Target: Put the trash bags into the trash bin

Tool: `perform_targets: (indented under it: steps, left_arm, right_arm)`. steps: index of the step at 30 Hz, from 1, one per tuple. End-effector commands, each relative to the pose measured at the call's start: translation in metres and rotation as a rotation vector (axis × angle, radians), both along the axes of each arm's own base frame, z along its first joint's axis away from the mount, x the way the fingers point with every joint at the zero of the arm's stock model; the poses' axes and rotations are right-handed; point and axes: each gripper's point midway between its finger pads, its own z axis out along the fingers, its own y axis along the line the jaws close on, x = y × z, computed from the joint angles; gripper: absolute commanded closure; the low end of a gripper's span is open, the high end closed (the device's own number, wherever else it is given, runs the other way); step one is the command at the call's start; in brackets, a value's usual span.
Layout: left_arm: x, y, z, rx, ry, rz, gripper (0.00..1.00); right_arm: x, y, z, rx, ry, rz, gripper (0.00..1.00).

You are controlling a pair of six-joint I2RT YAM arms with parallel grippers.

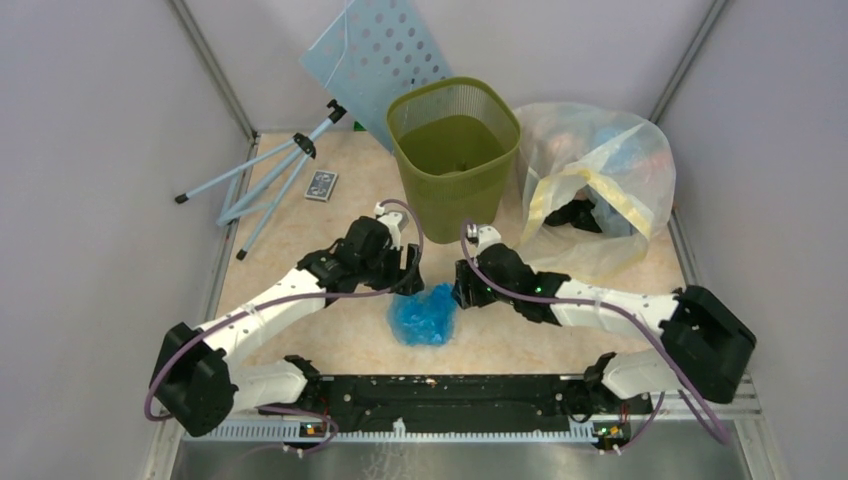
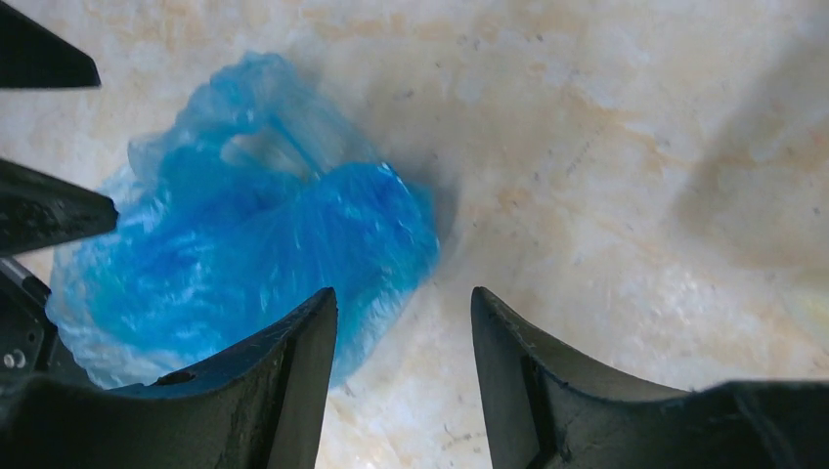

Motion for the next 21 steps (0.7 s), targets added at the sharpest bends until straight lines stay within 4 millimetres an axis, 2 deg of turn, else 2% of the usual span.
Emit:
perform_targets:
  steps: [1, 6, 11, 12, 14, 15, 17, 18, 21]
  left_arm:
    - [0.006, -0.003, -0.006, 0.003, -0.014, 0.008, 0.27]
    - [0.008, -0.006, -0.021, -0.011, -0.006, 0.019, 0.32]
    - [0.007, -0.005, -0.038, -0.024, 0.007, 0.047, 0.35]
    - [0.007, -0.006, -0.04, -0.033, 0.001, 0.053, 0.4]
    - [0.007, -0.003, -0.047, -0.036, -0.002, 0.078, 0.54]
    - [0.008, 0.0, -0.048, -0.036, -0.008, 0.094, 0.66]
    - [0.011, 0.006, -0.047, -0.027, -0.026, 0.137, 0.88]
    - [0.013, 0.01, -0.044, -0.025, -0.038, 0.16, 0.95]
    - [0.021, 0.02, -0.024, -0.036, -0.109, 0.228, 1.0]
  right_arm:
    - [0.017, 0.033, 0.018, 0.06, 0.001, 0.047, 0.47]
    - [0.023, 0.044, 0.003, 0.038, 0.018, 0.063, 0.48]
    - [0.026, 0.047, -0.022, 0.007, 0.055, 0.054, 0.53]
    - [0.024, 0.049, -0.025, 0.018, 0.065, 0.06, 0.61]
    - [0.023, 0.051, -0.029, 0.023, 0.073, 0.061, 0.85]
    - [0.02, 0.053, -0.028, 0.031, 0.086, 0.076, 0.98]
    - [0.021, 0.05, -0.023, 0.027, 0.079, 0.066, 1.0]
    - [0.025, 0.045, -0.017, 0.025, 0.055, 0.04, 1.0]
    - [0.031, 0.023, 0.003, 0.015, -0.012, -0.032, 1.0]
